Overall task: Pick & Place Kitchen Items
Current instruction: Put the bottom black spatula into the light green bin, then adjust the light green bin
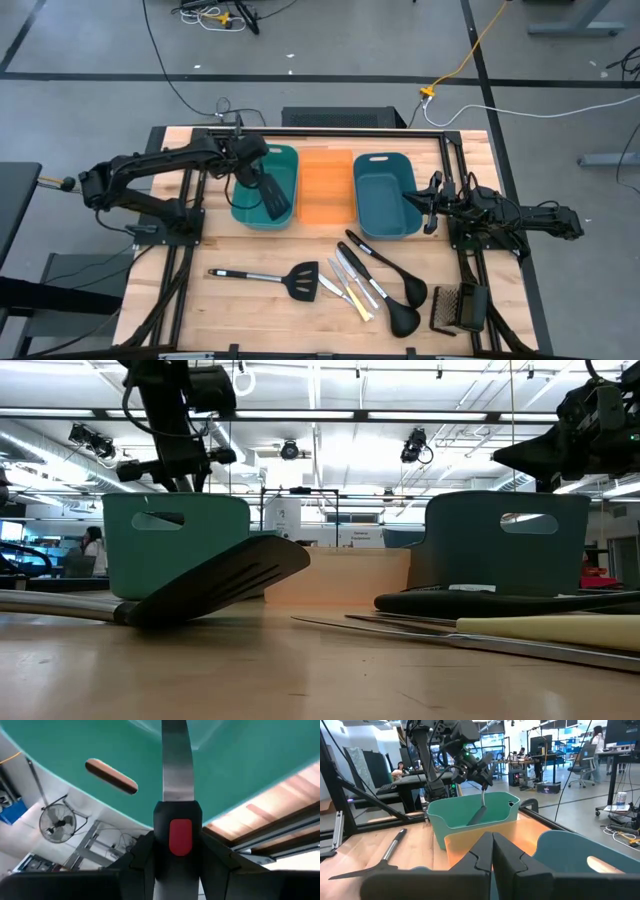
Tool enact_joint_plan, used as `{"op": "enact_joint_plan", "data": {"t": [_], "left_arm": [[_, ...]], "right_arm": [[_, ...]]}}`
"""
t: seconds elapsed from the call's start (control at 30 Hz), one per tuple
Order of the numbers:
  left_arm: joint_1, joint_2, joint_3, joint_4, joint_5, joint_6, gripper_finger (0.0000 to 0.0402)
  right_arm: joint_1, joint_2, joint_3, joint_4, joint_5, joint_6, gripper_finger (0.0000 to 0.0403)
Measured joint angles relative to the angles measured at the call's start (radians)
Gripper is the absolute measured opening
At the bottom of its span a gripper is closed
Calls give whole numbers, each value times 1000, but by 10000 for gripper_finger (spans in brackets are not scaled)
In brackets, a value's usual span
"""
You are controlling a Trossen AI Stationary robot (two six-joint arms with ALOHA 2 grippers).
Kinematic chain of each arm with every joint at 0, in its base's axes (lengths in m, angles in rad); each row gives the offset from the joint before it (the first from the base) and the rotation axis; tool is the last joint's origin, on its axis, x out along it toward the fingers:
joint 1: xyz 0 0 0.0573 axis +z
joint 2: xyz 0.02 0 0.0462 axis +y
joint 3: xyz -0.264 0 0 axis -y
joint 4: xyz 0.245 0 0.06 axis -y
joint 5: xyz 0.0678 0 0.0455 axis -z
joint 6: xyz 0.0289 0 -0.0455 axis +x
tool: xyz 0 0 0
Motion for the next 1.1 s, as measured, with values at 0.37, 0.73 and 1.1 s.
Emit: {"op": "enact_joint_plan", "data": {"t": [0.37, 0.73, 1.1], "left_arm": [[61, 49, 0, 0, 62, -42, 114], [63, 45, 0, 1, -5, -131, 200], [-16, -156, 84, 0, 174, -543, 179]], "right_arm": [[0, 0, 0, 0, 0, -1, 11], [0, 0, 0, 0, 0, -2, 11], [0, 0, 0, 0, 0, -1, 11]]}}
